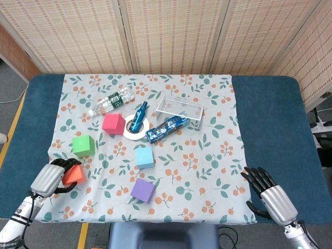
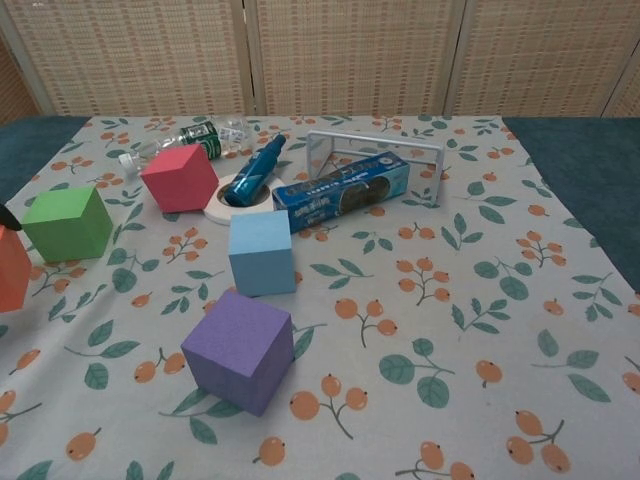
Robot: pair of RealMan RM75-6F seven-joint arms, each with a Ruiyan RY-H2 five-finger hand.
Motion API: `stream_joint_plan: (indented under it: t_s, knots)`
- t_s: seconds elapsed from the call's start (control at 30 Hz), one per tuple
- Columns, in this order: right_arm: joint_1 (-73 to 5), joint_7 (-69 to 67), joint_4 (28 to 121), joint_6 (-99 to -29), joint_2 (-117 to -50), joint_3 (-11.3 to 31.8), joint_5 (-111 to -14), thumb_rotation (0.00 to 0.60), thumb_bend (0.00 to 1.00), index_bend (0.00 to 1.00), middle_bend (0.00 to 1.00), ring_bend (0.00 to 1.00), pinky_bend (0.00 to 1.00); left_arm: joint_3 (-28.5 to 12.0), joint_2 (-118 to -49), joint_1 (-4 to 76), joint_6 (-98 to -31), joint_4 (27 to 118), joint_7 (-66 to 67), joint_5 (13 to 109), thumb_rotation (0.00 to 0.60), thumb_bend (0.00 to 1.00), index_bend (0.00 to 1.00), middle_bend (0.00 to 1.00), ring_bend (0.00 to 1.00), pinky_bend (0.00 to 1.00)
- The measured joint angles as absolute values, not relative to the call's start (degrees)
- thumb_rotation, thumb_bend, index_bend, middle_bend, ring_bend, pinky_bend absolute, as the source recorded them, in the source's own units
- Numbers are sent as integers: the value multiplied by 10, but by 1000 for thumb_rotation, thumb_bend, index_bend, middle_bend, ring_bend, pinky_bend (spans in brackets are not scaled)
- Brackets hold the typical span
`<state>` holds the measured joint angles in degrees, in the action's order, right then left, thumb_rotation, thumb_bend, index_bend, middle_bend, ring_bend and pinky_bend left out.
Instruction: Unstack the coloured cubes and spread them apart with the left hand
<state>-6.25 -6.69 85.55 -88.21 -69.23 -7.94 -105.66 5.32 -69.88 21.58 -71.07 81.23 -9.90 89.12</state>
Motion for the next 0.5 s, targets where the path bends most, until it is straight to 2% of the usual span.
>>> stream_joint_plan:
  t_s: [0.1,0.2,0.33,0.4,0.47,0.5]
  knots:
    - [-62,-67,856,-885,-690,-80,-1059,600,271,0,0,0,0,56,-707,213,-698,780,-124,888,600,416,371,498,580,205]
    - [-61,-67,857,-888,-690,-80,-1059,600,271,0,0,0,0,58,-717,210,-690,757,-152,888,600,405,345,445,501,138]
    - [-61,-66,856,-885,-691,-80,-1060,600,271,0,0,0,0,60,-731,204,-689,736,-188,889,600,391,286,353,382,99]
    - [-61,-65,856,-885,-692,-81,-1060,600,272,0,0,0,0,60,-736,202,-689,724,-205,892,600,393,238,288,300,76]
    - [-61,-63,857,-885,-692,-81,-1060,600,272,0,0,0,0,62,-737,200,-688,720,-212,896,600,381,109,148,134,43]
    - [-60,-62,857,-885,-691,-81,-1061,600,271,0,0,0,0,64,-734,200,-685,721,-213,897,600,378,68,103,88,36]
